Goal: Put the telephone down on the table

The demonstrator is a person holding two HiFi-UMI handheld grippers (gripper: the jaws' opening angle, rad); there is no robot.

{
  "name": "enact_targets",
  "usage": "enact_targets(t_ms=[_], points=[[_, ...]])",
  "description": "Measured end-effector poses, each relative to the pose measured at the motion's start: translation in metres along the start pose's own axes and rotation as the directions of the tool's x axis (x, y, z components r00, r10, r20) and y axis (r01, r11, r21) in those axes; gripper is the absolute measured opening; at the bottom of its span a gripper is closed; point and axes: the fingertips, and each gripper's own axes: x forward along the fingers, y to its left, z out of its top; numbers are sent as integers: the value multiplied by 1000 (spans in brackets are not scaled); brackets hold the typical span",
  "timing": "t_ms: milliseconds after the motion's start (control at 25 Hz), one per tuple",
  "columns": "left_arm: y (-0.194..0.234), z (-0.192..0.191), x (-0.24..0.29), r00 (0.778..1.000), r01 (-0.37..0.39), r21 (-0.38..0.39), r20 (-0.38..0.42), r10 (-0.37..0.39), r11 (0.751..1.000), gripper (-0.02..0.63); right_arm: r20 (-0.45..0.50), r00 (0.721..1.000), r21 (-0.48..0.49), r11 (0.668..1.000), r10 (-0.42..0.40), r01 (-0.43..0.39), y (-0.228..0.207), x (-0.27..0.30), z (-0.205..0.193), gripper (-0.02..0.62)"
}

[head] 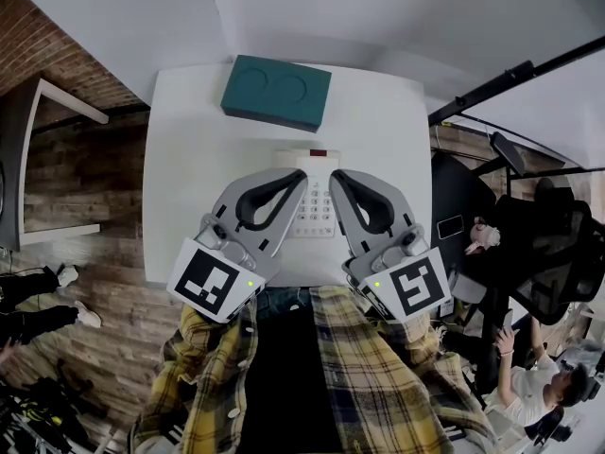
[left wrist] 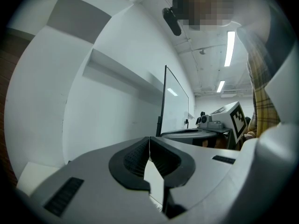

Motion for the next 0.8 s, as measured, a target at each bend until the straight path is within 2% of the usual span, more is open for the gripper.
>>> enact_targets(t_ms=[640,800], points=[[0,1,-2,1000,2,-23,28,-2,1000,18,-7,1000,15,1000,-17,17,-1,-5,-5,25],[4,3,-5,999,26,-37,30,-25,999,18,0,1000,22,1000,-20,20,-1,-5,-4,25]])
